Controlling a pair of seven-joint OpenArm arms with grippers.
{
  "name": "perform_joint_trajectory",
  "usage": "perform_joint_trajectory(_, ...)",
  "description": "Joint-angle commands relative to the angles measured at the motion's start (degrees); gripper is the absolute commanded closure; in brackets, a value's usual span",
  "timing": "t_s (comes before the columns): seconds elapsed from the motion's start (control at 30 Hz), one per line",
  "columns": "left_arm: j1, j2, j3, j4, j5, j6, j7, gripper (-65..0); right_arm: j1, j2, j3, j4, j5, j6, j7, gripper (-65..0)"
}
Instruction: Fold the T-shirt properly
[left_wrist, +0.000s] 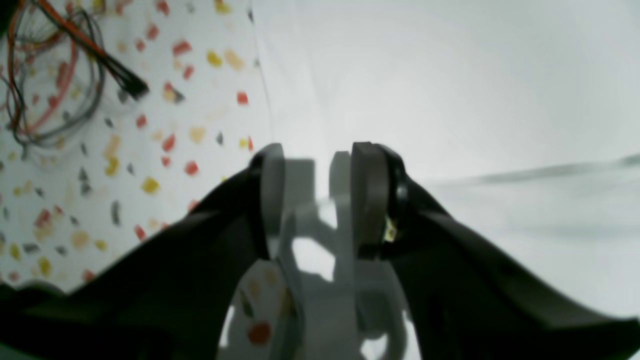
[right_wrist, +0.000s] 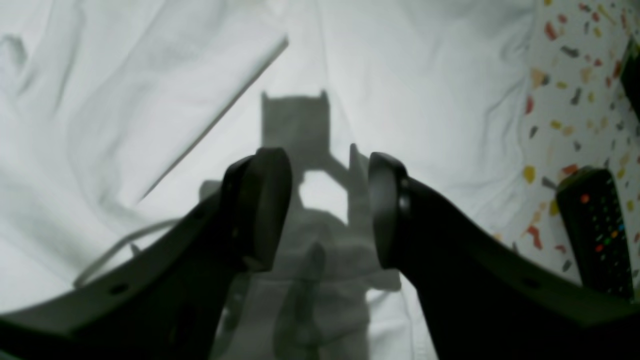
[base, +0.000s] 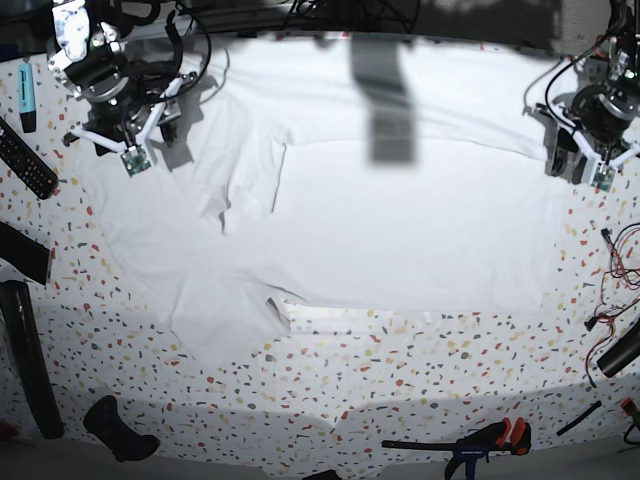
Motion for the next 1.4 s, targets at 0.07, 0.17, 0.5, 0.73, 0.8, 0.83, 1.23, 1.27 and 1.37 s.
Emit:
perform_joint_trajectory(0.07, -3.7, -1.0, -0.5, 0.7, -0.5, 0.3, -1.7, -21.6, 1.6, 0.6, 0.2, 1.2, 0.0, -0.5, 3.0, -28.4)
perform_joint_trajectory(0.17, -8.1, -1.0, -0.5, 0.7, -1.6, 0.3, -1.6, -21.6, 3.1, 0.6, 0.2, 1.2, 0.0, -0.4, 3.5, -28.4)
perform_joint_trajectory(0.5, -26.5, -1.0, -0.5, -2.9, -3.5, -0.2, 5.2, -21.6, 7.0, 0.6, 0.2, 1.2, 2.4, 0.5, -1.9, -28.4)
perform_joint_trajectory(0.73, -40.7, -1.0, -0.4, -23.4, -13.4, -6.6, 7.5, -22.9, 8.1, 0.6, 0.2, 1.2, 6.1, 3.4, -3.7, -28.4)
perform_joint_trajectory(0.8, -44.2, -1.0, -0.4, -30.2, -14.4, -6.8, 7.7, -28.0, 8.1, 0.6, 0.2, 1.2, 6.1, 3.8, -5.1, -28.4)
perform_joint_trajectory(0.83, -45.8, -0.9, -0.3, -33.5, -14.4, -7.7, 8.0, -31.0, 8.1, 0.6, 0.2, 1.2, 6.1, 3.8, -6.0, -28.5)
perform_joint_trajectory(1.23, -58.2, 3.2, -0.4, -66.9, -18.6, -14.3, -0.7, -33.7, 8.1, 0.6, 0.2, 1.2, 9.3, 3.8, -7.7, -28.4)
perform_joint_trajectory(1.27, -58.3, 3.7, -0.4, -68.7, -18.1, -14.3, -2.6, -33.7, 8.0, 0.6, 0.2, 1.2, 9.4, 3.8, -7.7, -28.4)
perform_joint_trajectory(1.37, -58.3, 4.8, -0.4, -71.5, -12.3, -14.8, -5.6, -33.7, 8.1, 0.6, 0.2, 1.2, 9.4, 3.8, -7.6, -28.4)
